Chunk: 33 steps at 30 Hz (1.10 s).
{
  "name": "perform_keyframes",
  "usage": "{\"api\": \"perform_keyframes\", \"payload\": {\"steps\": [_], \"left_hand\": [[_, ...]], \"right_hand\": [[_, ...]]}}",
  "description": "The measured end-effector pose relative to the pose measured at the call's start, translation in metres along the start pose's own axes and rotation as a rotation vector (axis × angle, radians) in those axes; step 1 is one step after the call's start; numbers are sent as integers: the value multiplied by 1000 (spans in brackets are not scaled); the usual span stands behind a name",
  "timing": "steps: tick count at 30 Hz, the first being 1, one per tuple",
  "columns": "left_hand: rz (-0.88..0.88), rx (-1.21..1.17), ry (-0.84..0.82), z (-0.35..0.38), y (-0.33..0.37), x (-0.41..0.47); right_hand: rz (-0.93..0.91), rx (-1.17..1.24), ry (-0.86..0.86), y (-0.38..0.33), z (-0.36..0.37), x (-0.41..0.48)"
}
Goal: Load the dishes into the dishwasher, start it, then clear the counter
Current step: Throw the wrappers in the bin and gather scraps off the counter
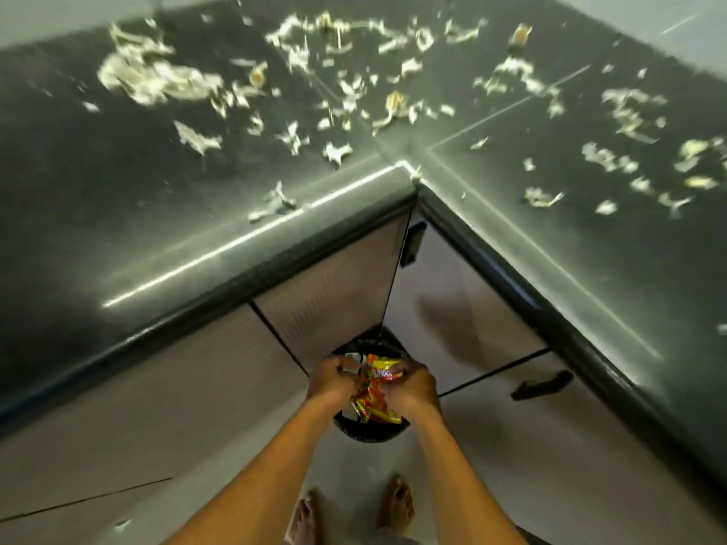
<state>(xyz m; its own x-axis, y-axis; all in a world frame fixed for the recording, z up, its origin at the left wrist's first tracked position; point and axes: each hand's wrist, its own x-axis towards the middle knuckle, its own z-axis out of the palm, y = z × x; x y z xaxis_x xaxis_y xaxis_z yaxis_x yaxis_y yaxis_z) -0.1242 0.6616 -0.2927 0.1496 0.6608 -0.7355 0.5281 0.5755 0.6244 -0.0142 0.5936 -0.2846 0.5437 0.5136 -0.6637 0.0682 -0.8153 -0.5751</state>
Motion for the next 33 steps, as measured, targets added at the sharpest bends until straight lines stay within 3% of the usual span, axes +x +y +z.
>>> {"api": "perform_keyframes", "payload": {"steps": [8, 18, 28, 33], "left_hand": [[186, -2, -56, -41, 101, -127], [450, -9, -72, -40, 196, -186], [510, -50, -100, 10, 229, -179], [507, -50, -201, 32, 246, -171]], "right_hand": [[-120, 189, 36, -94, -83, -106], [-356, 345, 86, -161, -151, -146], [-373, 387, 179, -145, -216, -121], [-268, 413, 443, -120, -248, -111]]}}
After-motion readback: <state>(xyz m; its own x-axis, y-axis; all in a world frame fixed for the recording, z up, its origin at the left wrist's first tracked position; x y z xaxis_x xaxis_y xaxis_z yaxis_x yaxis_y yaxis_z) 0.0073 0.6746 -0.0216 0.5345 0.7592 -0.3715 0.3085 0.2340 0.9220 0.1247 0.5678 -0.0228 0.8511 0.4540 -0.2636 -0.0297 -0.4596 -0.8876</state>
